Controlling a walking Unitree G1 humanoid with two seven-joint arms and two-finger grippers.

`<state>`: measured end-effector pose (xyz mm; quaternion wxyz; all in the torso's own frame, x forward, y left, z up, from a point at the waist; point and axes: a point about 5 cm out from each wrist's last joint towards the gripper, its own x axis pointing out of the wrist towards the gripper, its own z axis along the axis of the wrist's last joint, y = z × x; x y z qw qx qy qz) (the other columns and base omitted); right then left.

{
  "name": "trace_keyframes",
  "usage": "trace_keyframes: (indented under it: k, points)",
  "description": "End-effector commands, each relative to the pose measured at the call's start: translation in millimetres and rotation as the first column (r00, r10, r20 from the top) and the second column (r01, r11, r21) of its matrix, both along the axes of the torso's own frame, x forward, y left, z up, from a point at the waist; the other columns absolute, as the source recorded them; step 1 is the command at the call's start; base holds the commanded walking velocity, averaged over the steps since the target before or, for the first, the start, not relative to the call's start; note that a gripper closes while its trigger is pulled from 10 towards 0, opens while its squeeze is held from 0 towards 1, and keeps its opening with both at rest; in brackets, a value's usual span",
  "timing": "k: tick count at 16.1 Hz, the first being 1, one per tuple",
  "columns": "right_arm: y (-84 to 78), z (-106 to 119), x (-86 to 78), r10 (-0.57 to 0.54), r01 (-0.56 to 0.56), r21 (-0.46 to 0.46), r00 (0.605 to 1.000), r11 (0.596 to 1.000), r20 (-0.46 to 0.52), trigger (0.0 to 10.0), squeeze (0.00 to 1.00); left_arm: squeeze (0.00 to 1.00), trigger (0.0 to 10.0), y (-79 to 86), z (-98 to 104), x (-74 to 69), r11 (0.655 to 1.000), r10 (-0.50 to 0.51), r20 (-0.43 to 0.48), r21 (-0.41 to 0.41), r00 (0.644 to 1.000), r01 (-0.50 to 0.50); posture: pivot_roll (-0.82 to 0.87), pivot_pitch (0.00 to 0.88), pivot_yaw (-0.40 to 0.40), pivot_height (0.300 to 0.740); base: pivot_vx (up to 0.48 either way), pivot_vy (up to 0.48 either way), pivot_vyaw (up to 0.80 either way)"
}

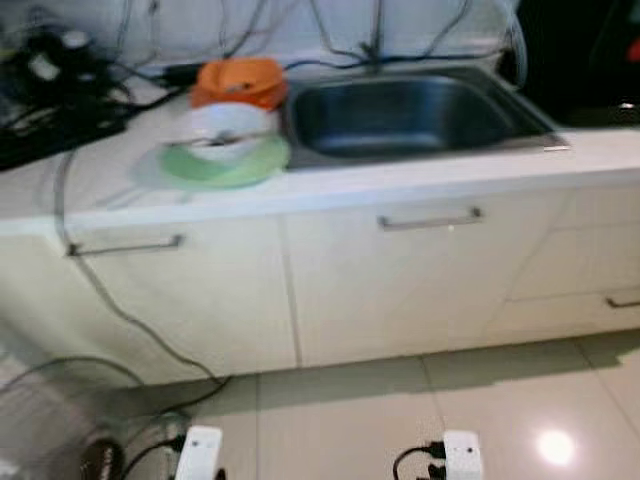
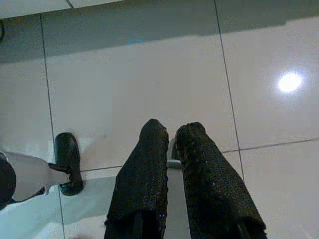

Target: Kitchen organization

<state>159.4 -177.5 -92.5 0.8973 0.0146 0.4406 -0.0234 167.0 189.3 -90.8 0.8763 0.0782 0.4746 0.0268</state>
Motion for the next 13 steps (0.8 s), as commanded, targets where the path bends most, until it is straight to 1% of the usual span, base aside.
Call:
trace_keyframes:
  k: [1,7,10,13]
  points:
    - [-7.9,1,-0.4,-0.003,0.003,-0.021,1.0,1.0,-0.001,10.0,0.0,0.0,10.0,-5.9,0,0.4,1.0,0.003,0.008,-0.012,1.0,-0.003,0.05,0.071,0.064,0.74,0.0,0.0,0.0]
    - [-7.5,1,-0.3,-0.01,0.01,-0.019,1.0,1.0,0.005,10.0,0.0,0.0,10.0,-5.2,0,1.3,1.0,0.009,0.02,-0.013,1.0,-0.009,0.05,0.067,0.068,0.74,0.0,0.0,0.0]
    - [-10.7,2,0.9,-0.025,0.025,-0.034,1.0,0.999,0.015,10.0,0.0,0.0,10.0,-5.5,1,1.6,1.0,0.006,0.024,-0.011,1.0,-0.006,0.05,0.065,0.069,0.74,0.0,0.0,0.0]
    - [-19.7,10,14.3,-0.053,0.058,-0.058,0.995,0.997,0.083,10.0,0.0,0.0,10.0,-4.8,7,13.7,1.0,0.003,0.102,-0.007,0.995,-0.002,0.05,0.064,0.069,0.74,0.0,0.0,0.0]
